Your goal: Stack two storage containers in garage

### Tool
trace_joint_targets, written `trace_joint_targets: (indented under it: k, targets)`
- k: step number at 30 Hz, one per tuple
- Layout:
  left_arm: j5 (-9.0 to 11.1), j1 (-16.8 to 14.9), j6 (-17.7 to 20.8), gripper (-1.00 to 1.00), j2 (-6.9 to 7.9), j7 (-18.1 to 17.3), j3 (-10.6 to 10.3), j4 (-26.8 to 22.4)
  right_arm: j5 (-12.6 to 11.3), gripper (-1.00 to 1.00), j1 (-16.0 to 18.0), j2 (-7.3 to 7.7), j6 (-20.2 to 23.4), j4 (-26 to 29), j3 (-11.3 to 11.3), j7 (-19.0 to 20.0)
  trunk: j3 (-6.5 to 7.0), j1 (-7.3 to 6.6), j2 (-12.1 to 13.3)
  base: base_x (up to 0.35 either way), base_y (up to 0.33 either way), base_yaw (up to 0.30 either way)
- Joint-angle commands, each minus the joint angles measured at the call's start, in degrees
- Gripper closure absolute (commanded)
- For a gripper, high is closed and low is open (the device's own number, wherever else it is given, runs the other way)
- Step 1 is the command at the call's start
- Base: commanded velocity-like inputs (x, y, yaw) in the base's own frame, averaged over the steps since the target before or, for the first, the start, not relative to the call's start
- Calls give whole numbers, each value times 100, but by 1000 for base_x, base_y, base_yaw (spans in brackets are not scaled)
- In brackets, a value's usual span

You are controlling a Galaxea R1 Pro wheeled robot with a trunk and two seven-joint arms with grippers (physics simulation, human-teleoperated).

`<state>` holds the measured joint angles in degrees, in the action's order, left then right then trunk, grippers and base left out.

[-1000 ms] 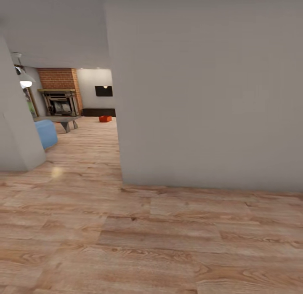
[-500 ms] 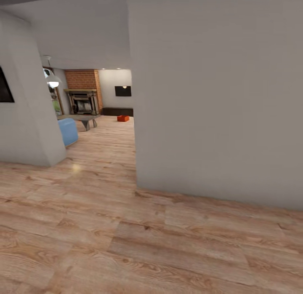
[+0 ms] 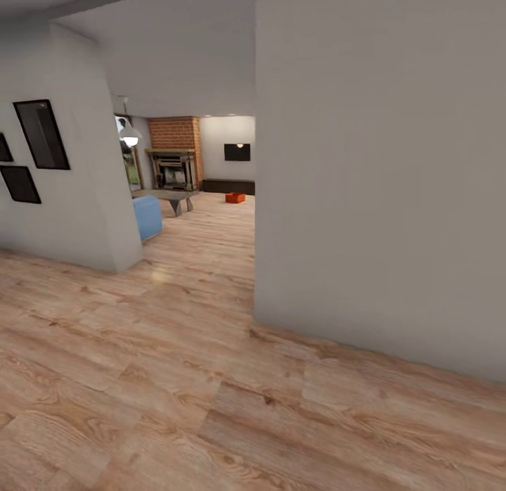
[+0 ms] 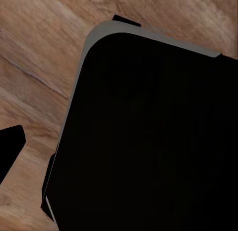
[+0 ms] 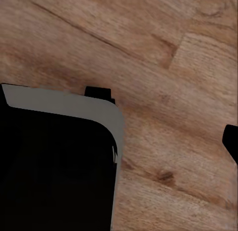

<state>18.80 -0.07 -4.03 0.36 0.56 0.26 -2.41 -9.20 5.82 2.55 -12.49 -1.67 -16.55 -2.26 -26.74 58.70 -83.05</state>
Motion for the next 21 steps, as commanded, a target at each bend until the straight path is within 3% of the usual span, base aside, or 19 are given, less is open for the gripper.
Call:
trace_joint_targets:
  k: [1,21]
  targets:
    - [18,-1,-11,-100,-1,6,0,-2,-56,-100,7,-5,-34,-18,-50,-2,-5,3,-2,325,0,270]
    - [18,-1,4,-100,-1,6,0,0,-55,-100,7,0,-34,-18,-50,-2,-5,3,-2,325,0,270]
